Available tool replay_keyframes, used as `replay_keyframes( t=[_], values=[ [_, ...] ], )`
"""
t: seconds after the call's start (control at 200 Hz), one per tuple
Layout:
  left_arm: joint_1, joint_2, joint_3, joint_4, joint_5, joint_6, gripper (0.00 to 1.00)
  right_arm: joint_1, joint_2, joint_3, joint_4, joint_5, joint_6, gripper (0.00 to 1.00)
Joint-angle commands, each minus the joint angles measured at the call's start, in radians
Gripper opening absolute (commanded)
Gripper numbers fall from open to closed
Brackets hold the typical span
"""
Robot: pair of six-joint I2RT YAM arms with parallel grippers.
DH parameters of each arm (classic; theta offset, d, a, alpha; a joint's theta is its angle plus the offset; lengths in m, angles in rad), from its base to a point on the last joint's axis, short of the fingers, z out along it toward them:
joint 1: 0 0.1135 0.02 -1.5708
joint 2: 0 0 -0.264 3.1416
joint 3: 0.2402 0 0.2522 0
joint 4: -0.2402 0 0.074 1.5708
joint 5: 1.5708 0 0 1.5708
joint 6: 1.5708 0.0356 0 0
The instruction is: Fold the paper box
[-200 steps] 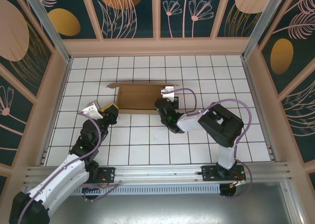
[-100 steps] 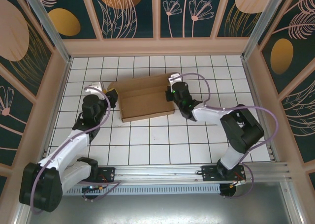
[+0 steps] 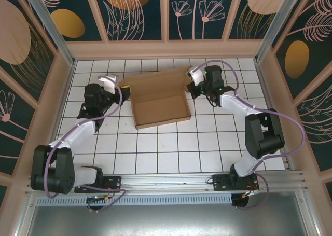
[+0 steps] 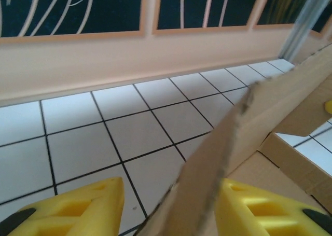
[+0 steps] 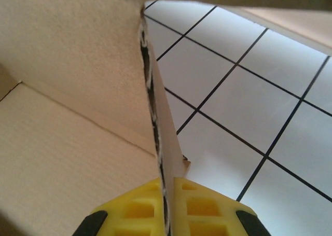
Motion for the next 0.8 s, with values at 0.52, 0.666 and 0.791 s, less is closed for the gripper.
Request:
replay_keyframes(
  t=[0.52,0.666,0.791],
  values=[
    [0.033,0.053,-0.046,0.135,0.42,0.168,0.47,-0.091,0.108,0.112,-0.075,-0.117,-0.04,0.0],
    [0.033,0.044,-0.058,0.098,0.388,0.208,0.48,-0.116,0.106,0.11,-0.051,-0.113,-0.009,0.0],
    [0.033,0.05,-0.043,0.089,0.38,0.221,0.44,-0.115,0.11,0.114,-0.042,-0.128,0.003,0.0]
  ],
)
